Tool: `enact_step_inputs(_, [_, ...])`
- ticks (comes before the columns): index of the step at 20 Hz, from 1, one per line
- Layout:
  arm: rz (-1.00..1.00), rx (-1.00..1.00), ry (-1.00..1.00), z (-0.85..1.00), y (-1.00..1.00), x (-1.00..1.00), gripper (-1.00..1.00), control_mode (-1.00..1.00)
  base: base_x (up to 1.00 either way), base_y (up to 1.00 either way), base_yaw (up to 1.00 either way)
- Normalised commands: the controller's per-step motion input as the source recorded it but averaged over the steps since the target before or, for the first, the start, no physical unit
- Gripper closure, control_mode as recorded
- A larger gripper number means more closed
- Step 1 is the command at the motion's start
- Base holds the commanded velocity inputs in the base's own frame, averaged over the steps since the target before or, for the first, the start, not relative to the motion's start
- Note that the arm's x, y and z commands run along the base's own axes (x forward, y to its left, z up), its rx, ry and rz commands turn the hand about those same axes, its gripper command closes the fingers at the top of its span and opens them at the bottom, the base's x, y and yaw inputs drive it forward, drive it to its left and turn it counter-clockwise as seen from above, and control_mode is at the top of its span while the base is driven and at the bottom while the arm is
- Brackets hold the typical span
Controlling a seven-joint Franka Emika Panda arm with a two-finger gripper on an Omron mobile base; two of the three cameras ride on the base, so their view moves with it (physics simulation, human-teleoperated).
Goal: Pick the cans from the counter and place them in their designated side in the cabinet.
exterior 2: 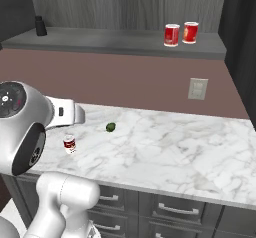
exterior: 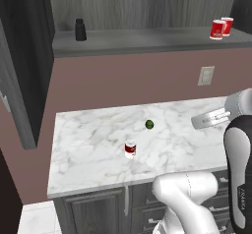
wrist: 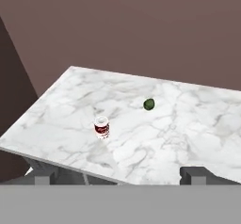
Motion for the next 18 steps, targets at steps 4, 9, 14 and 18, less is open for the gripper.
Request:
enact_step_inputs(4, [0.01, 0.00, 0.12, -0.08, 0.26, -0.02, -1.00, -1.00, 0.00, 0.00, 0.00])
enact_step_inputs(9, [0.01, 0.00, 0.13, -0.13, 0.16, 0.00, -1.00, -1.00, 0.00, 0.00, 0.00])
enact_step_inputs(14, [0.02, 0.01, 0.14, -0.23, 0.19, 0.00, -1.00, -1.00, 0.00, 0.00, 0.00])
enact_step_inputs(18, [0.02, 0.00, 0.14, -0.22, 0.28, 0.00, -1.00, -1.00, 0.00, 0.00, 0.00])
